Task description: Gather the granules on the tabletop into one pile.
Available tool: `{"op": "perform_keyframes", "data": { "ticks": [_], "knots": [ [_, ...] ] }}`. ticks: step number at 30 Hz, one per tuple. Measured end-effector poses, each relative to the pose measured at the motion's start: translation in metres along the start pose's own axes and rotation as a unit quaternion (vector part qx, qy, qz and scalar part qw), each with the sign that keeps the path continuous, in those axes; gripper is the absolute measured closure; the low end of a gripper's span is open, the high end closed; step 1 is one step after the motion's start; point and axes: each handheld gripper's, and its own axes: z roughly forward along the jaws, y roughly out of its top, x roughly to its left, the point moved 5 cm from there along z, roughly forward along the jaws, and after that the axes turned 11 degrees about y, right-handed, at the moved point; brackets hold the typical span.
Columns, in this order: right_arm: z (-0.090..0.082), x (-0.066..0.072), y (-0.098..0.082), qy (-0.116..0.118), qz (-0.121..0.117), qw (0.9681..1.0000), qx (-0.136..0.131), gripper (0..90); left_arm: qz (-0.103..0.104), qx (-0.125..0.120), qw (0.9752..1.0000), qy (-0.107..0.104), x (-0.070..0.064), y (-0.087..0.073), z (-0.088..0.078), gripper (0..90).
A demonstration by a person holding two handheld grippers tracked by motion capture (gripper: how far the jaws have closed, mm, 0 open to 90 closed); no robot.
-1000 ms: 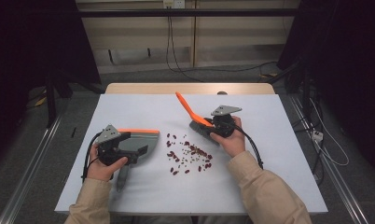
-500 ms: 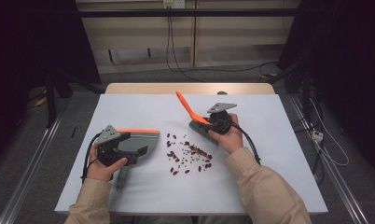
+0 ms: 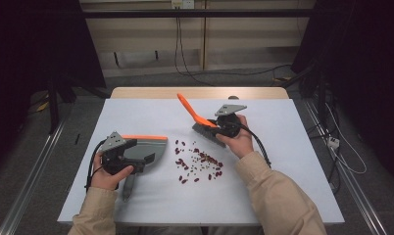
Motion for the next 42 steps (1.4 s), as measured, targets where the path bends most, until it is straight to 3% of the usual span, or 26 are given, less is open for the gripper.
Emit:
{"op": "perform_keyframes", "data": {
  "ticks": [9,17,25,32,42],
  "knots": [
    [0.033,-0.005,0.010,0.023,-0.031,0.9992,-0.007,71.1,-0.009,0.002,0.9999,0.008,0.008,-0.005,-0.004,8.2],
    [0.049,-0.003,0.010,0.044,-0.047,0.9979,-0.009,71.1,-0.008,0.006,0.9999,0.011,0.009,-0.007,-0.003,8.2],
    [0.048,0.010,0.008,0.071,-0.059,0.9957,0.006,71.1,-0.008,0.006,0.9999,0.014,0.010,-0.007,-0.003,8.2],
    [0.046,0.022,0.006,0.085,-0.088,0.9921,0.024,70.9,-0.008,0.007,0.9998,0.014,0.010,-0.007,-0.003,8.2],
    [0.040,0.033,0.002,0.113,-0.100,0.9879,0.034,70.7,-0.010,0.003,0.9998,0.015,0.010,-0.007,-0.003,8.2]
  ]
}}
